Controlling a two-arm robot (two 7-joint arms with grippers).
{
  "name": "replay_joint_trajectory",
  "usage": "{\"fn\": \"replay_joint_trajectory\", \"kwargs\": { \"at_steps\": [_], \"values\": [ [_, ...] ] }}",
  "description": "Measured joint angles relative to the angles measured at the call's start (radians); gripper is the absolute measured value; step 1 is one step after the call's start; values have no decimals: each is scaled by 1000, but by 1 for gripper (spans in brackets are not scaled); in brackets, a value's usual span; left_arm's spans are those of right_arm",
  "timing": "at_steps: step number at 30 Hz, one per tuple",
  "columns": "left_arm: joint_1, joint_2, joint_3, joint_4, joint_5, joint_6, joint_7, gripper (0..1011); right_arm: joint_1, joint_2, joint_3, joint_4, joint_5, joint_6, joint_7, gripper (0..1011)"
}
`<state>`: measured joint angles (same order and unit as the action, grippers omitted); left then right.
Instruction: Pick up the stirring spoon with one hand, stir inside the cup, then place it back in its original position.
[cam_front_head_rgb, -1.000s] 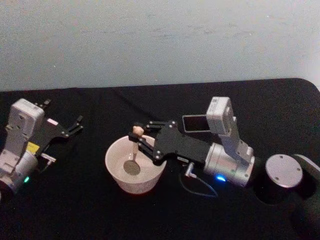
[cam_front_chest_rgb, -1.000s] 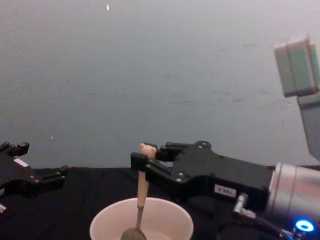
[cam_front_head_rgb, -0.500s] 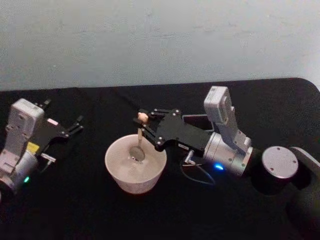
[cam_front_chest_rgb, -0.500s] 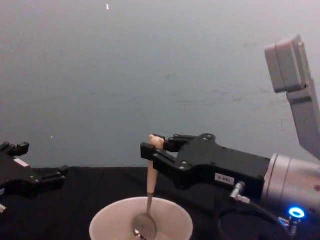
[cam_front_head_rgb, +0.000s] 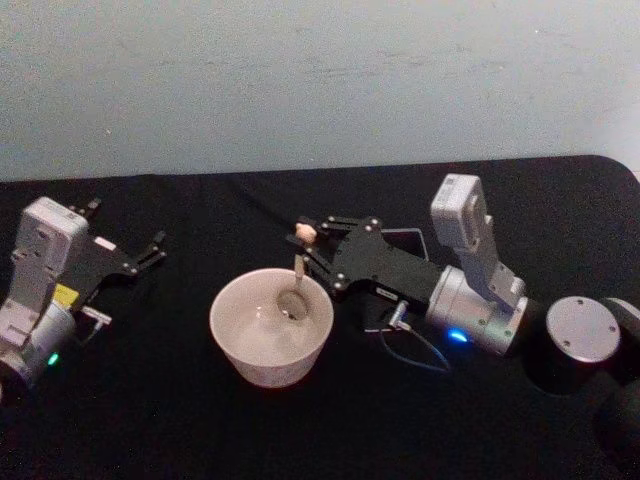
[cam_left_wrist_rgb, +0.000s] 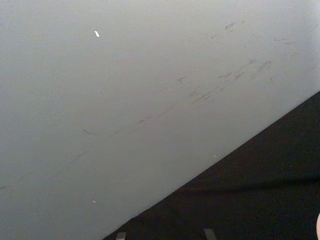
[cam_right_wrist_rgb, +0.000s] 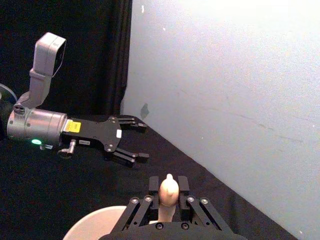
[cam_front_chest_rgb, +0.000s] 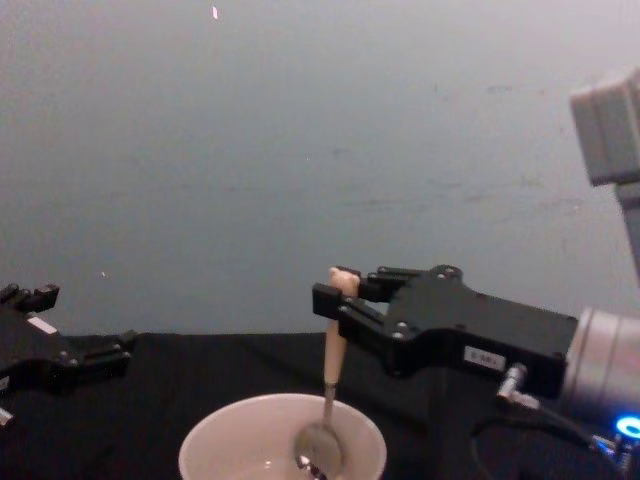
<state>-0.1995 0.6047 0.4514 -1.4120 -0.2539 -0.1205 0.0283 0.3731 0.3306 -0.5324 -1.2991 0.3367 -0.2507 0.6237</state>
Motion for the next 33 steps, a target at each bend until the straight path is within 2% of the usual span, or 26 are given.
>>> {"fn": "replay_joint_trajectory", "kwargs": {
  "at_steps": [7,15,24,33],
  "values": [
    [0,0,0,0,0,0,0,1001,-44,33,8,-62,26,12,19,215],
    [0,0,0,0,0,0,0,1001,-76,48,-14,-110,43,30,44,215],
    [0,0,0,0,0,0,0,1001,-55,16,-43,-90,44,36,43,215],
    [0,0,0,0,0,0,0,1001,-4,-31,-45,-8,15,25,2,215]
  ]
}}
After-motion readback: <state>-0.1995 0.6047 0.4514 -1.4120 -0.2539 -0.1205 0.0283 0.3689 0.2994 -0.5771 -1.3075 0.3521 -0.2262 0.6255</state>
